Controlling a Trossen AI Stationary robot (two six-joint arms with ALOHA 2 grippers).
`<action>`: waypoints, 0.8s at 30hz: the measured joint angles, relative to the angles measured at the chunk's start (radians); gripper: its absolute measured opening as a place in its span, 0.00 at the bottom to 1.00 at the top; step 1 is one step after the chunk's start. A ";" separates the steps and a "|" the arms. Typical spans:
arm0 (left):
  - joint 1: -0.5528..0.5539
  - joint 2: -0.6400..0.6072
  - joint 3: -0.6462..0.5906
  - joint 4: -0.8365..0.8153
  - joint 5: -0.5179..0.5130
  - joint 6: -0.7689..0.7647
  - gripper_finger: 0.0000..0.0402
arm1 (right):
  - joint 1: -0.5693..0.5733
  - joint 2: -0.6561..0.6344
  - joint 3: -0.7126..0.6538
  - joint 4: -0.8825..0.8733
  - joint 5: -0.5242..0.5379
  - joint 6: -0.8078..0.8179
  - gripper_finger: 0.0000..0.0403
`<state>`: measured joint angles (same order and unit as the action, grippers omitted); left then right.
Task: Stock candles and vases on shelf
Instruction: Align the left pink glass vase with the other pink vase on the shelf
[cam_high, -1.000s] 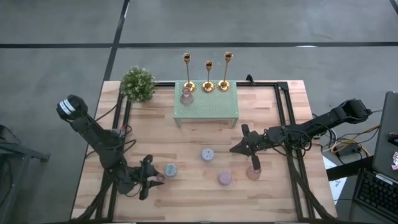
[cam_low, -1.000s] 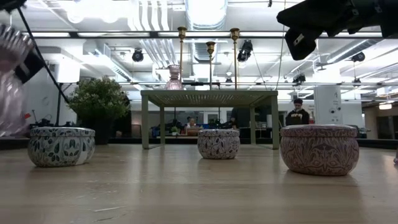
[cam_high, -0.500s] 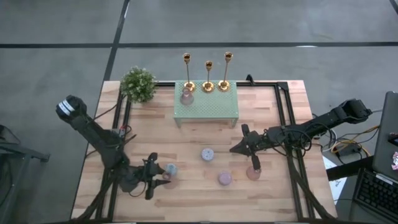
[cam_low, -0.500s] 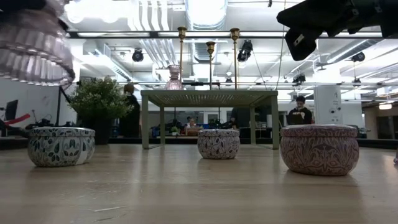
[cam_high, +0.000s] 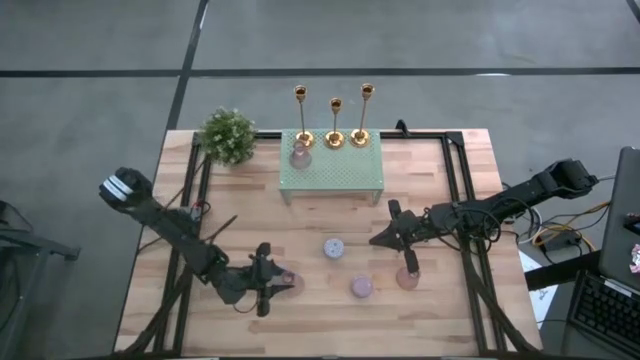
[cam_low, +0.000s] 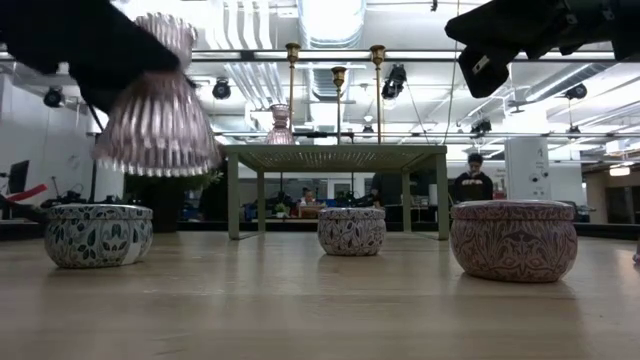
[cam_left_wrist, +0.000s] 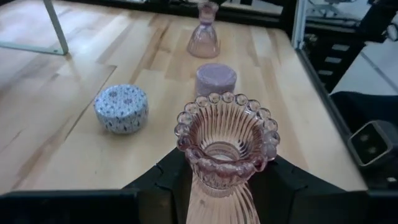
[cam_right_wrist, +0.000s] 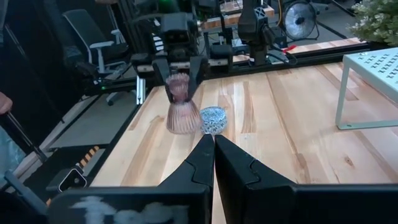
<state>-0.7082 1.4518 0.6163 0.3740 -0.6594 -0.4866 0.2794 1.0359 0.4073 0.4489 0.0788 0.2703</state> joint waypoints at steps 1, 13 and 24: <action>0.008 0.020 0.000 0.019 0.003 0.000 0.34 | 0.000 0.000 0.000 -0.001 0.000 0.000 0.02; 0.056 0.194 0.003 0.227 -0.026 0.032 0.34 | 0.000 0.000 0.000 -0.004 0.000 -0.001 0.02; 0.069 0.303 0.027 0.266 -0.012 0.070 0.34 | 0.000 0.000 -0.004 -0.004 0.000 0.000 0.02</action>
<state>-0.6387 1.7552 0.6428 0.6395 -0.6719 -0.4168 0.2794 1.0359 0.4034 0.4454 0.0788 0.2699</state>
